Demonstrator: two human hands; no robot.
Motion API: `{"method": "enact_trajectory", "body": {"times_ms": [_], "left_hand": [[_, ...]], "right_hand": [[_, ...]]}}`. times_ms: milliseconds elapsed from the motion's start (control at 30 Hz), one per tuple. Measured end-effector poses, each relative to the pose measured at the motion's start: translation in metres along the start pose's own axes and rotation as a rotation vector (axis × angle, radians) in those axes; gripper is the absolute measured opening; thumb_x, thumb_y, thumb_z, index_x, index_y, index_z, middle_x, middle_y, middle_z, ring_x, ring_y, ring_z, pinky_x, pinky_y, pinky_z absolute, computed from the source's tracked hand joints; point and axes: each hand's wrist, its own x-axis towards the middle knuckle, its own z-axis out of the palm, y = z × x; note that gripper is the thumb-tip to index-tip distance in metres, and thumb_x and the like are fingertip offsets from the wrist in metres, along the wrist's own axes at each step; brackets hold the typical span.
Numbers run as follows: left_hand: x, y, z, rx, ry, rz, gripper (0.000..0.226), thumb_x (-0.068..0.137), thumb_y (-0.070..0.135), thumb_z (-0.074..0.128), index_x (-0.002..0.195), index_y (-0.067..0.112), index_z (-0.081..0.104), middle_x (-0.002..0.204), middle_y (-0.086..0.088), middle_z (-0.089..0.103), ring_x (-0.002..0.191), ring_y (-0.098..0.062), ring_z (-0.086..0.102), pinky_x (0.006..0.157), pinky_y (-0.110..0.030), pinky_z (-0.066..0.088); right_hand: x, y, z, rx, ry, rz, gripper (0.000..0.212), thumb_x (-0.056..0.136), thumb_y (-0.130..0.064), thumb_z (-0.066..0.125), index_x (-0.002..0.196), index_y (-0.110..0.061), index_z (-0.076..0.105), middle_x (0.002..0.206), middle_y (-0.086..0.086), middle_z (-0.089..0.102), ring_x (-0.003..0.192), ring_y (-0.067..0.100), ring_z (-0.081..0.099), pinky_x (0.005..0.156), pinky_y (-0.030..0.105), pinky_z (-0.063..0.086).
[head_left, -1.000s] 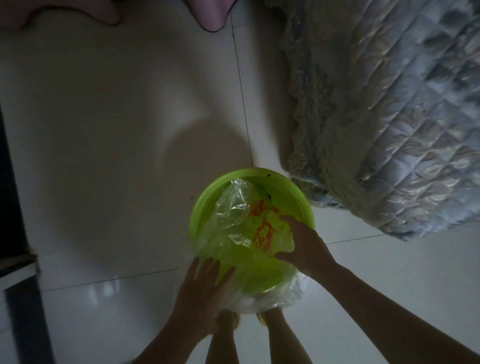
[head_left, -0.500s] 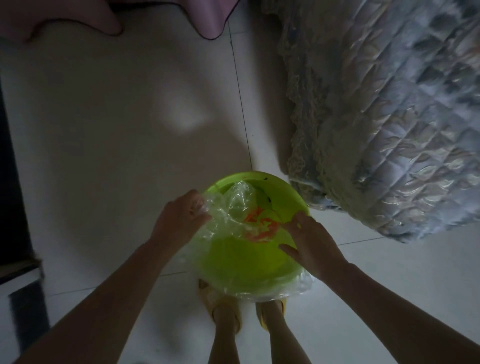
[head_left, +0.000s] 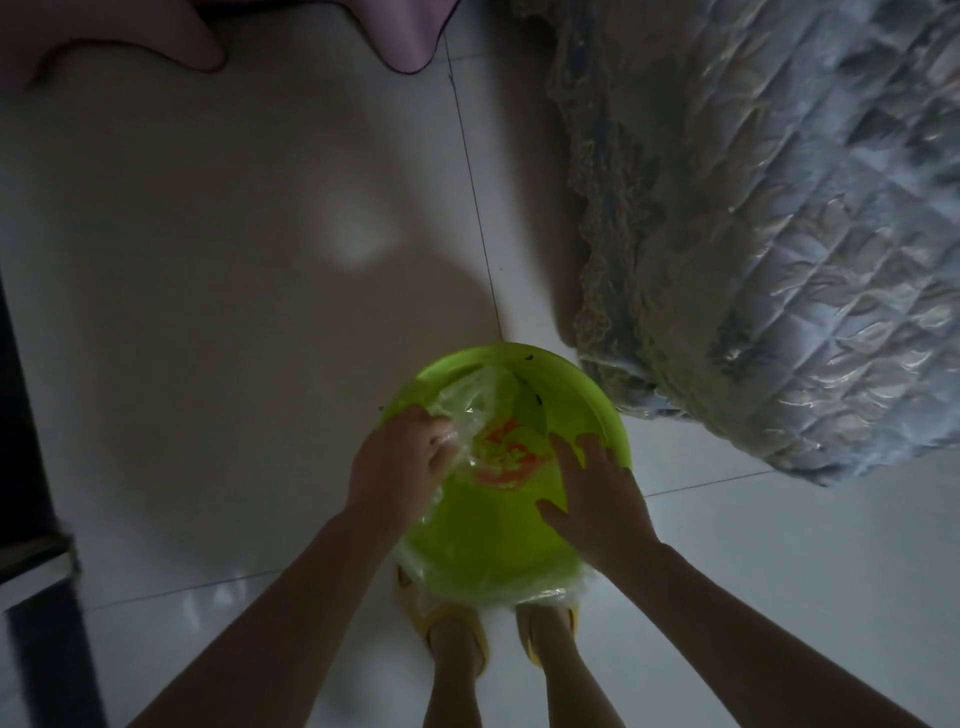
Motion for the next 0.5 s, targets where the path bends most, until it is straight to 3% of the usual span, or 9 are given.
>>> {"method": "enact_trajectory", "body": {"times_ms": [100,200,300,400,500], "left_hand": [[0.005,-0.002,-0.016,-0.131,0.152,-0.033,0.012,0.084,0.016,0.065,0.093,0.01,0.068,0.09,-0.009,0.072,0.075,-0.028,0.067,0.072,-0.039,0.055],[0.011,-0.006,-0.031,-0.12,0.209,-0.021,0.015,0.083,0.017,0.066,0.097,0.015,0.063,0.088,-0.005,0.073,0.072,-0.025,0.068,0.071,-0.037,0.055],[0.015,-0.01,-0.04,-0.062,0.188,0.023,0.025,0.082,0.021,0.065,0.106,0.024,0.056,0.088,-0.004,0.072,0.078,-0.027,0.069,0.07,-0.04,0.055],[0.021,-0.015,-0.045,0.031,0.178,0.132,0.043,0.08,0.017,0.067,0.114,0.031,0.045,0.096,-0.005,0.07,0.081,-0.03,0.068,0.07,-0.04,0.054],[0.03,-0.019,-0.051,0.17,0.184,0.296,0.026,0.085,0.019,0.056,0.103,0.03,0.041,0.099,-0.008,0.067,0.071,-0.033,0.068,0.059,-0.042,0.055]], "right_hand": [[-0.016,0.007,-0.008,0.247,0.064,0.142,0.084,0.082,-0.04,0.064,0.145,-0.016,0.016,0.139,0.011,0.04,0.119,0.029,0.046,0.093,0.04,0.045],[-0.033,0.009,-0.007,0.276,0.074,0.137,0.077,0.086,-0.028,0.063,0.146,-0.015,0.016,0.132,0.01,0.053,0.116,0.028,0.053,0.095,0.04,0.046],[-0.036,0.004,-0.009,0.274,0.144,0.076,0.066,0.087,-0.019,0.062,0.142,-0.02,0.027,0.105,0.007,0.067,0.094,0.027,0.065,0.083,0.042,0.053],[-0.029,0.001,-0.02,0.383,0.237,0.002,0.049,0.086,-0.004,0.059,0.131,-0.016,0.045,0.105,0.013,0.061,0.079,0.034,0.065,0.065,0.044,0.056],[-0.013,0.009,-0.033,0.296,0.328,-0.092,0.029,0.081,0.006,0.057,0.106,-0.01,0.058,0.093,0.012,0.054,0.06,0.031,0.057,0.048,0.029,0.043]]}}
